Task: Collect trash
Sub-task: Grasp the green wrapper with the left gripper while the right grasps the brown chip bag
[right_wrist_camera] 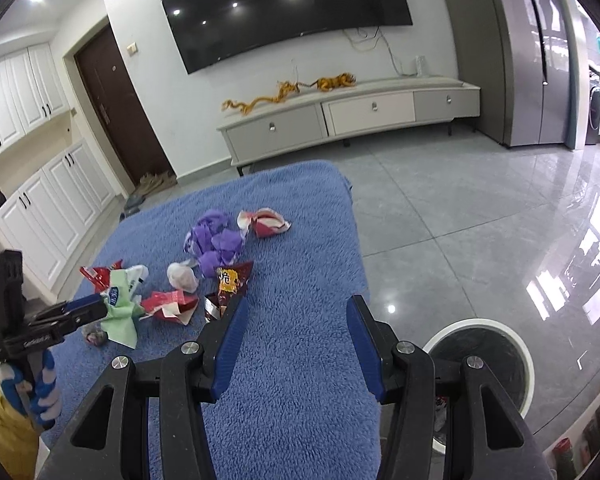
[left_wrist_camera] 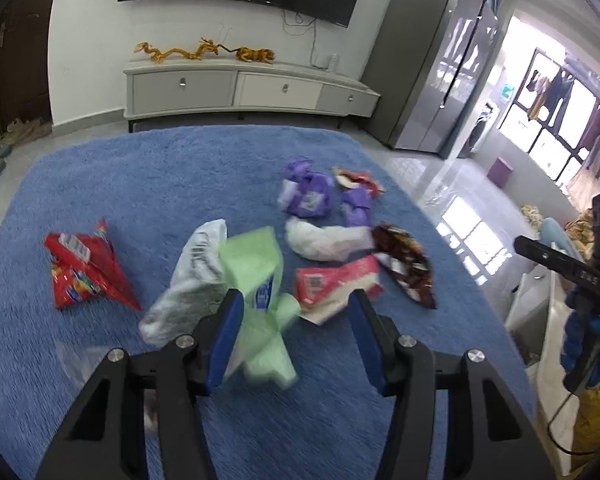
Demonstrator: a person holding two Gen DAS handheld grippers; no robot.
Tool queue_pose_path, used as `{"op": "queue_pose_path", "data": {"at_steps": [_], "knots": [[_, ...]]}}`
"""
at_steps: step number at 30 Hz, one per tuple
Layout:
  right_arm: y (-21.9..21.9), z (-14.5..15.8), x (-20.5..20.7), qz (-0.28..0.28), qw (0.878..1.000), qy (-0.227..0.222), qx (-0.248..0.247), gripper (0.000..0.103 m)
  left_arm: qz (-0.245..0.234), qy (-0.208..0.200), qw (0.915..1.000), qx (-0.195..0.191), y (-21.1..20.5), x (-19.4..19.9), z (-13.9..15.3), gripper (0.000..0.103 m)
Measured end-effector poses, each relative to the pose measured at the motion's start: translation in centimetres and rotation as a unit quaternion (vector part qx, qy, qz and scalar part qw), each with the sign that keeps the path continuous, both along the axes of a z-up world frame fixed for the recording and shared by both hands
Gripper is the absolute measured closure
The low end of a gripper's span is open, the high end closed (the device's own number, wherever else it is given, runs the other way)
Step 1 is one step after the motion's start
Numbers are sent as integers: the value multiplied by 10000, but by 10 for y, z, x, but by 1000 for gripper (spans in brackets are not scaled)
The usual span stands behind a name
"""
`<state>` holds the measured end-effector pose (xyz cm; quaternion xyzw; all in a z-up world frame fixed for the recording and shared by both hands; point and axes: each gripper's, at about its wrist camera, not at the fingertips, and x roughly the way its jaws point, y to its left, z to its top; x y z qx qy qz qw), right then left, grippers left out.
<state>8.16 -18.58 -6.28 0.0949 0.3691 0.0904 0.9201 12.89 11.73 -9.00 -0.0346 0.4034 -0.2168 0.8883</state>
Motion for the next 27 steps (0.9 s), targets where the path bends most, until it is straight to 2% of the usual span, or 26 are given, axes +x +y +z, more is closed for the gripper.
{"op": "queue_pose_path", "data": {"at_steps": [7,18,19,20,21,23,27], "knots": [[11,-15,19,196,9996,208,-25,53,195,213,9995,127,16,23,-21,51],[55,-40,52,859,9948,538,-53,53,227,266,9985,415,10,37,-28,51],[61,-42,55,955,9938,561,-24,53,245,266,9984,436,9,38,-28,55],[64,-44,58,1007,9933,575,-1,53,273,258,9981,482,8,39,-29,66],[67,-46,60,1046,9927,600,12,53,313,251,9976,566,7,40,-29,69],[74,-53,65,1116,9913,692,-8,53,382,235,9975,537,10,40,-29,74],[83,-59,63,1181,9905,684,-160,53,447,187,9978,450,14,35,-27,76]]}}
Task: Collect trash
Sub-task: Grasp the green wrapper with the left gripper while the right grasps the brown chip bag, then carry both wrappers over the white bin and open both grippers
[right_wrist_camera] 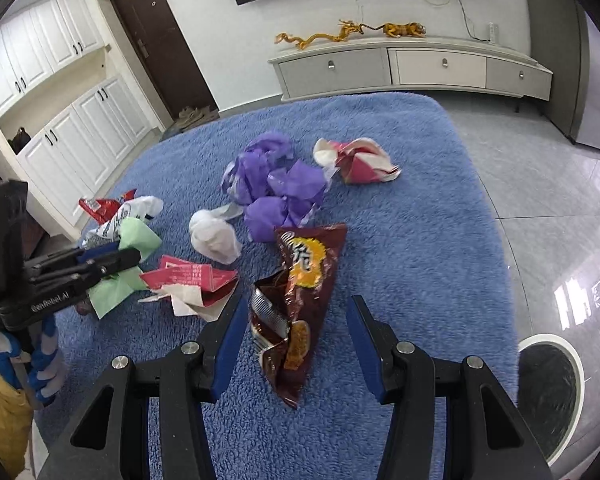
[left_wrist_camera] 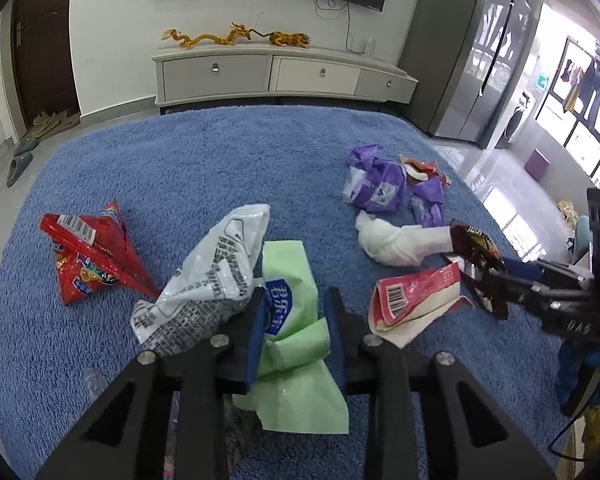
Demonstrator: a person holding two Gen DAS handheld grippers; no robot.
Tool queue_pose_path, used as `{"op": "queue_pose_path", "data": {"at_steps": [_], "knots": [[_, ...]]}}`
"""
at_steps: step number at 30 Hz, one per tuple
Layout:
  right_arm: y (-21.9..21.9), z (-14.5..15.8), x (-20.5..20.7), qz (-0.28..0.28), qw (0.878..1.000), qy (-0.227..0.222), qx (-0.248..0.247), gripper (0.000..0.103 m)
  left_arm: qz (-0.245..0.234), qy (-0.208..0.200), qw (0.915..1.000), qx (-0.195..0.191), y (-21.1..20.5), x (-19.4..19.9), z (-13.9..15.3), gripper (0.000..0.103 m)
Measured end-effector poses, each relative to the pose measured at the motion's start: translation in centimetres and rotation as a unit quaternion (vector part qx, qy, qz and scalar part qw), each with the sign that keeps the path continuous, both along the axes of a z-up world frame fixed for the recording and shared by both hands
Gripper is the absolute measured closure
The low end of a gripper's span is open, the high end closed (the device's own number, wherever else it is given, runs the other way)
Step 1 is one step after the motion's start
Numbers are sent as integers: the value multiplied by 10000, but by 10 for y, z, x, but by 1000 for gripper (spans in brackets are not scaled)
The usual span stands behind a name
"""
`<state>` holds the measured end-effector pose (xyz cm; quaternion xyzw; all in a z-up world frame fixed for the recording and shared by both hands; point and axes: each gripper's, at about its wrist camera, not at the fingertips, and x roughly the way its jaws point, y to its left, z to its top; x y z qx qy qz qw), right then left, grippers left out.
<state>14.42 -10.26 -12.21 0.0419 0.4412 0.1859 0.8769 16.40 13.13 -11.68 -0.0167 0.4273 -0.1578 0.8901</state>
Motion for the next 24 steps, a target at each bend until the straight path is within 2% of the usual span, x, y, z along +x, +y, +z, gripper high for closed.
{"op": "queue_pose_path", "data": {"at_steps": [4,10,12,13,16,20,24], "knots": [[10,-5,-5,42,9990,-126,-437,52,20,-60,10000,-28,-1,-5,3,77],[31,-10,-7,60,9909,-440,-1274,52,44,-118,9998,-172,-1,-15,9,78],[33,-13,-6,28,9891,-474,-1395,52,33,-136,9995,-272,1,-20,14,78],[32,-14,-6,31,9894,-462,-1373,60,23,-139,9994,-332,2,-22,16,78],[32,-15,-9,57,9907,-454,-1281,69,-14,-160,9984,-537,5,-30,24,78],[26,-7,-22,128,9940,-466,-979,72,-48,-209,9967,-779,8,-42,36,78],[12,8,-38,140,9975,-474,-503,72,-62,-340,9960,-826,8,-55,50,78]]}}
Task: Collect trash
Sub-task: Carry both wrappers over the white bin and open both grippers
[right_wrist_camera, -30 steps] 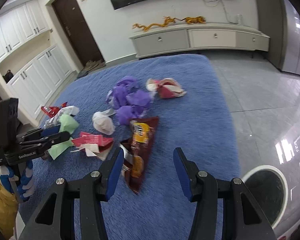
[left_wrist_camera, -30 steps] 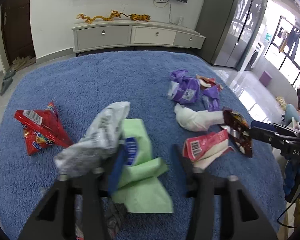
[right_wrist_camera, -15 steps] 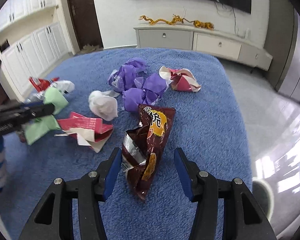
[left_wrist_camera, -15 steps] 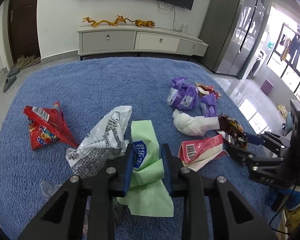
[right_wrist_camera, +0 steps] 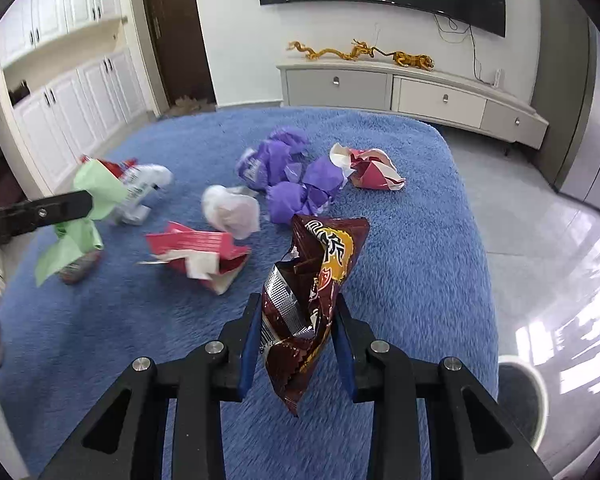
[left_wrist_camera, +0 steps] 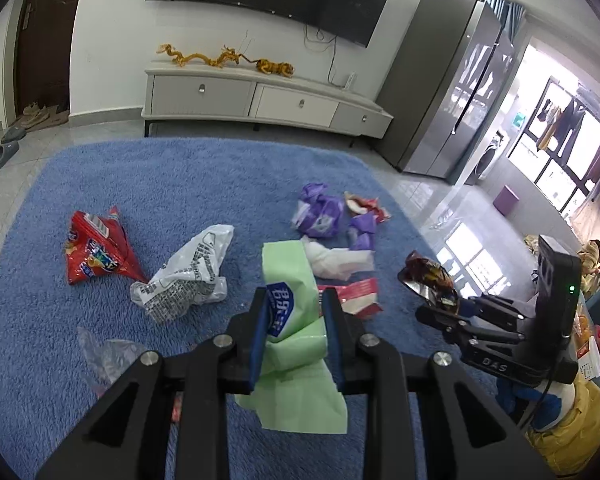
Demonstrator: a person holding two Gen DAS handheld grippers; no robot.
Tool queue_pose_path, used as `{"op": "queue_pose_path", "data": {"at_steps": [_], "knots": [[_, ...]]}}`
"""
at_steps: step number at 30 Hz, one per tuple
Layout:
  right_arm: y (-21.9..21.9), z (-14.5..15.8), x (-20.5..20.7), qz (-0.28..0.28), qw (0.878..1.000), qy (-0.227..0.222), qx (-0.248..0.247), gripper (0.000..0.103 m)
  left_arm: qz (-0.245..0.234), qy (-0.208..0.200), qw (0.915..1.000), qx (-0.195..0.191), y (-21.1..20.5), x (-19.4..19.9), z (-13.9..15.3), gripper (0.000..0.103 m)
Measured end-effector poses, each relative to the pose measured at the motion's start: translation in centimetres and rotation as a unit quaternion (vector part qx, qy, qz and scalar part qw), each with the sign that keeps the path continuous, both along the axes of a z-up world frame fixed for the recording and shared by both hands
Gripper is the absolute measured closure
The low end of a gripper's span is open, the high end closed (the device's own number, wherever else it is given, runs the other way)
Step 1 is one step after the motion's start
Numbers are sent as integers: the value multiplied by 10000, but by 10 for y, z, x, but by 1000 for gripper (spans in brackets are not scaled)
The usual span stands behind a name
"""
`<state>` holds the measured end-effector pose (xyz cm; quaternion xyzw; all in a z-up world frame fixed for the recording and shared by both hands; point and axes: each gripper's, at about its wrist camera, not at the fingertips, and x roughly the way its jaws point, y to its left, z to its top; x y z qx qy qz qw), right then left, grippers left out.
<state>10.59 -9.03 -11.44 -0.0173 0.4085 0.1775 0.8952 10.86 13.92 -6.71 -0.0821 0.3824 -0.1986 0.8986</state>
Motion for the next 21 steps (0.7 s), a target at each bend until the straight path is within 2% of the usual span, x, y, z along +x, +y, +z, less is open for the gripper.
{"op": "queue_pose_path", "data": {"at_steps": [3,10,16,21], "knots": [[-12,14,-16,-14,9993,-50,358,72,-30,-110,9999,-12,-3,-8,13,78],[-43,45,-50,-262,9961,-267,797,72,-302,-301,9989,-172,-30,-23,39,78],[-96,58,-78,-831,9914,-431,915,72,-827,-263,9957,-330,-91,-22,49,78],[-154,52,-100,-1501,9835,-438,909,72,-1363,-146,9903,-237,-162,-18,44,78]]}}
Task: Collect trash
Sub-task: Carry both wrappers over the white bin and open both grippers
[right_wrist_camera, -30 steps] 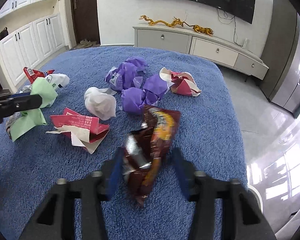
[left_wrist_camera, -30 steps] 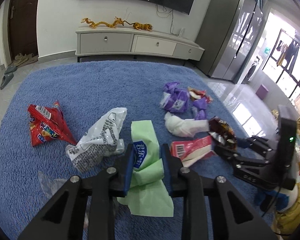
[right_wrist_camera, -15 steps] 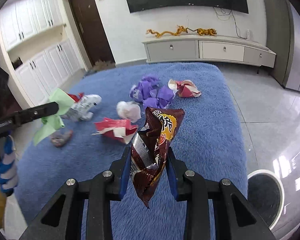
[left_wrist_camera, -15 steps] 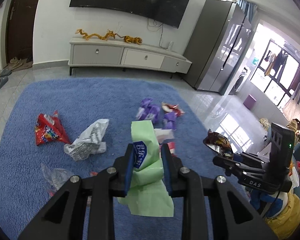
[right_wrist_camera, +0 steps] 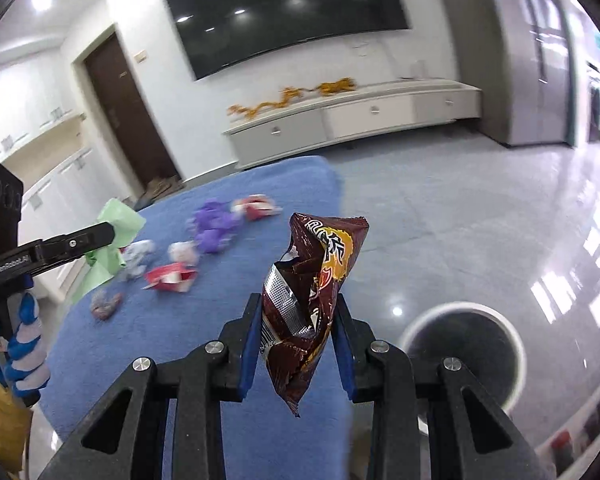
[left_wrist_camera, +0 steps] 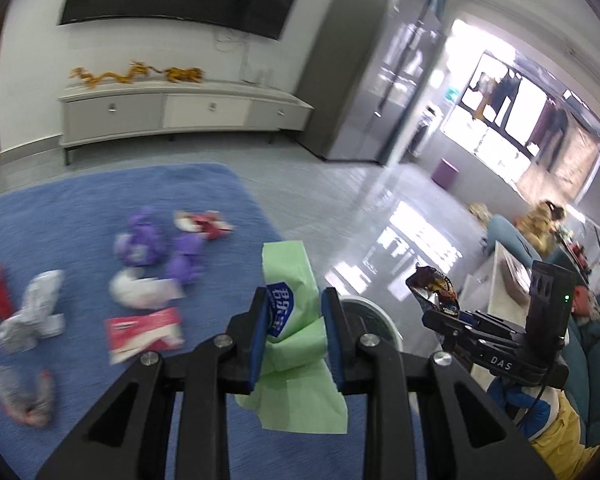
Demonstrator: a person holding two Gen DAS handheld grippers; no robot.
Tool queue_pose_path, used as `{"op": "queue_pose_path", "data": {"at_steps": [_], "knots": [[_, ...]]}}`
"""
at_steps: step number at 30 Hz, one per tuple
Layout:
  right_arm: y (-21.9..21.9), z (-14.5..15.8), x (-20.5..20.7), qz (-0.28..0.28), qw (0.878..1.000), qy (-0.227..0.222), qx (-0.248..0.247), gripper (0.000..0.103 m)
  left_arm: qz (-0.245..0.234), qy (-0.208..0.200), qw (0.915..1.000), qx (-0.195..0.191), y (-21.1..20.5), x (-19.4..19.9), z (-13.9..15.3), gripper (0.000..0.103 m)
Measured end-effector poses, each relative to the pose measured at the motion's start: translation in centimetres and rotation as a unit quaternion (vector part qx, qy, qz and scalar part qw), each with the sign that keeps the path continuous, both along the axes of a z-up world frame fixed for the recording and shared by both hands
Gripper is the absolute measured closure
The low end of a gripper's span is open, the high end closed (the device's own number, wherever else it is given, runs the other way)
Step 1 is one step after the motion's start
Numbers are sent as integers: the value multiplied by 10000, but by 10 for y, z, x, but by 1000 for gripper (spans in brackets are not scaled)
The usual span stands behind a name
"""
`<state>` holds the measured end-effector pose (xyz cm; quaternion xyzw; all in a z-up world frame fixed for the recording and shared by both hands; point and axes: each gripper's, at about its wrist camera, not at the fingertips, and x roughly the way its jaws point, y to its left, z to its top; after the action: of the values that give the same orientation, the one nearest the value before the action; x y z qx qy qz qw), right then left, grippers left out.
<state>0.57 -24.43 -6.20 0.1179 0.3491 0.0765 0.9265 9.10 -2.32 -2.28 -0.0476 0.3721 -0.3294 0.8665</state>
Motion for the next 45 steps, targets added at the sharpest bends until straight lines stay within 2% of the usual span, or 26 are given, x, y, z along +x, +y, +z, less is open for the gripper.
{"op": "queue_pose_path", "data": {"at_steps": [7,13,17,18,22,23,25,28,31,36,38,41,42,45], "knots": [[-83,-34,-3,-794,9953,509,199,72,-652,355,9970,219,-113,21,-24,78],[-119,-64,11,-1022,9901,885,383,72,-1043,543,9921,430,-204,42,-51,75],[-138,-87,20,-1192,9853,1130,476,72,-1181,677,9892,536,-248,53,-69,75],[-142,-91,20,-1224,9843,1178,470,72,-1206,728,9885,544,-254,54,-74,74],[-155,-109,28,-1382,9793,1424,397,65,-1267,1088,9846,513,-279,64,-97,56],[-158,-113,29,-1437,9778,1475,376,60,-1274,1149,9838,514,-281,65,-102,50],[-161,-117,26,-1532,9757,1527,350,51,-1271,1198,9833,518,-284,67,-108,47],[-166,-120,22,-1670,9726,1575,382,50,-1277,1213,9830,511,-281,63,-110,47],[-167,-119,20,-1726,9719,1552,382,50,-1198,1004,9860,576,-273,57,-104,47],[-164,-101,15,-1766,9746,1339,318,49,-964,699,9917,494,-249,46,-88,47],[-157,-87,9,-1790,9765,1176,247,46,-837,557,9941,399,-237,41,-80,47],[-154,-70,2,-1888,9774,940,160,33,-574,160,9977,316,-213,28,-64,47],[-153,-64,-1,-1934,9772,864,127,24,-544,66,9980,323,-205,23,-60,47],[-144,-41,-9,-2039,9775,532,52,11,-531,-53,9977,412,-184,11,-50,47]]}}
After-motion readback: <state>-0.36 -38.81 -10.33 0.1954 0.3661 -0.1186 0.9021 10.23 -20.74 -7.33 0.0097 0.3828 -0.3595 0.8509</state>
